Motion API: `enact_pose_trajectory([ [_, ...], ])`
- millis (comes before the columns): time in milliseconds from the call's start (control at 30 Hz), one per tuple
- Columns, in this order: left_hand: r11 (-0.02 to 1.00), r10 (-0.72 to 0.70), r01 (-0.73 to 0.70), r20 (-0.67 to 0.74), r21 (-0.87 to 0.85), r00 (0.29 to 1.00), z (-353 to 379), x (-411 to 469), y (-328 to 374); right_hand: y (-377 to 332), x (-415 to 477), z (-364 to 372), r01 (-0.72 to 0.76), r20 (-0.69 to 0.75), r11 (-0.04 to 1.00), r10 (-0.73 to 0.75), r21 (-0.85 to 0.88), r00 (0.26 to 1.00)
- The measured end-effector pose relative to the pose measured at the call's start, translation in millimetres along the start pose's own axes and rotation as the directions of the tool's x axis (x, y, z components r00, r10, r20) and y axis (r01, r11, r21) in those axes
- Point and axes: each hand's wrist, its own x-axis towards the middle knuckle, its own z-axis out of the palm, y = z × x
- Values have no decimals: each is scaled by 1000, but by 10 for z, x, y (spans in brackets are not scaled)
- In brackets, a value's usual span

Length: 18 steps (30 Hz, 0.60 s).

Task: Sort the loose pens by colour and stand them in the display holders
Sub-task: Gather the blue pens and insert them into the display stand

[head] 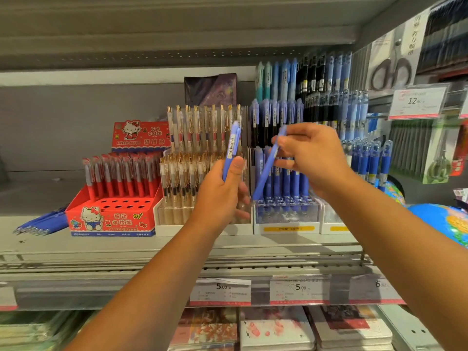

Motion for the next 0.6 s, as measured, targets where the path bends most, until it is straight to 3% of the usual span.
enact_pose_trajectory([
  [100, 993, 67, -59, -70, 99, 995, -6, 18, -18, -24, 87, -94, 53, -49, 997, -56, -53, 997],
  [267, 994, -12, 7, -39, -112, 999, 7, 40, 9, 58, 166, -119, 128, -76, 964, -149, -234, 986],
  [600, 994, 100, -100, -3, 34, 995, -2, 52, -21, 195, 216, -57, 222, 0, 859, -250, -461, 968],
])
